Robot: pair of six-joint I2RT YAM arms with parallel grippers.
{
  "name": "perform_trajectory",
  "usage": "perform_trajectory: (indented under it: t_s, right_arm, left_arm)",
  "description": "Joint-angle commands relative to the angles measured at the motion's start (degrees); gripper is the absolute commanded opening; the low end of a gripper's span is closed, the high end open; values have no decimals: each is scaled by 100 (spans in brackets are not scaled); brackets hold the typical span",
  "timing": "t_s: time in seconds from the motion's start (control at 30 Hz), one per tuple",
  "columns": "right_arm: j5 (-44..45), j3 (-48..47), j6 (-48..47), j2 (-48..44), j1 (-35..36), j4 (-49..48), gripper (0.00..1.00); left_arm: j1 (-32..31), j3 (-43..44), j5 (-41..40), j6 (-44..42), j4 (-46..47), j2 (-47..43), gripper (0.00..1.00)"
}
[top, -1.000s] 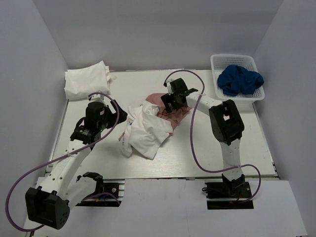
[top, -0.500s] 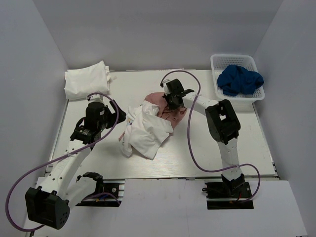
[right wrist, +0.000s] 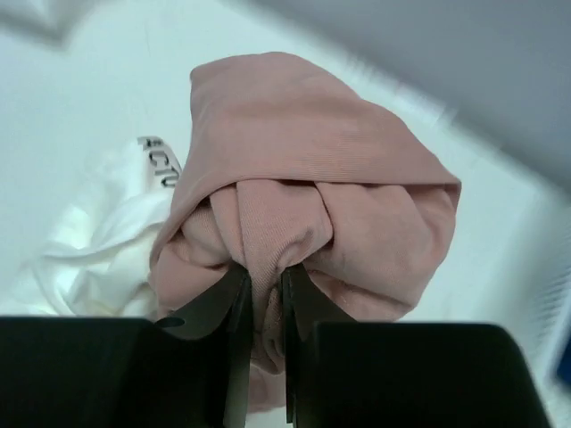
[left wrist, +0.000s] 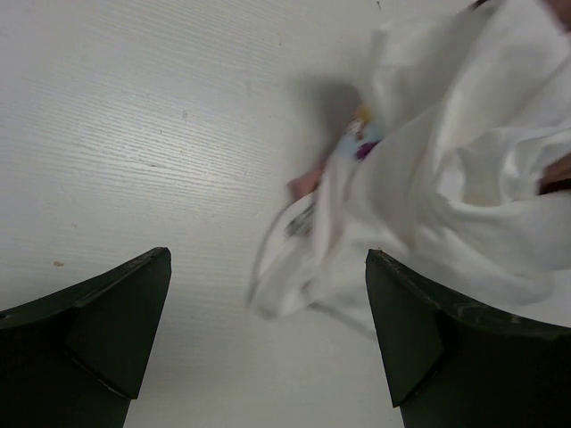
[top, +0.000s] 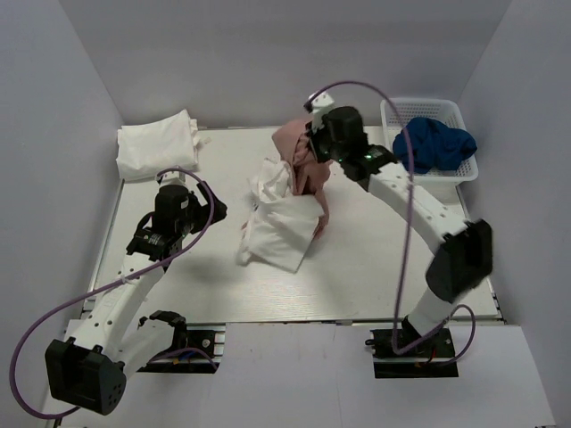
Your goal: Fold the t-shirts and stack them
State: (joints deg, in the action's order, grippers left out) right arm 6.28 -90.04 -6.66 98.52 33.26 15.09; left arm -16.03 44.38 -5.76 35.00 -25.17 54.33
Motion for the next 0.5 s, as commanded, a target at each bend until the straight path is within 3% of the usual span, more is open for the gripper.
perform_trajectory:
  t_s: [0.0,0.17,0.3,0.47]
  right_arm:
    - [382,-48,-265,-974,-100,-1437,0]
    - [787,-759,-695,-1151,-205,-1702,0]
    - [698,-2059,-934,-757,-258,-1509,0]
    - [1505,-3133,-1495,-308,-381,-1790,0]
  left_arm:
    - [-32,88,-162,33,-58,-133,100]
    - [-32,88,-162,86,-58,-133,100]
    - [-32,203,-224,86,-111,-133,100]
    - [-32,203,-338,138,-173,-133,100]
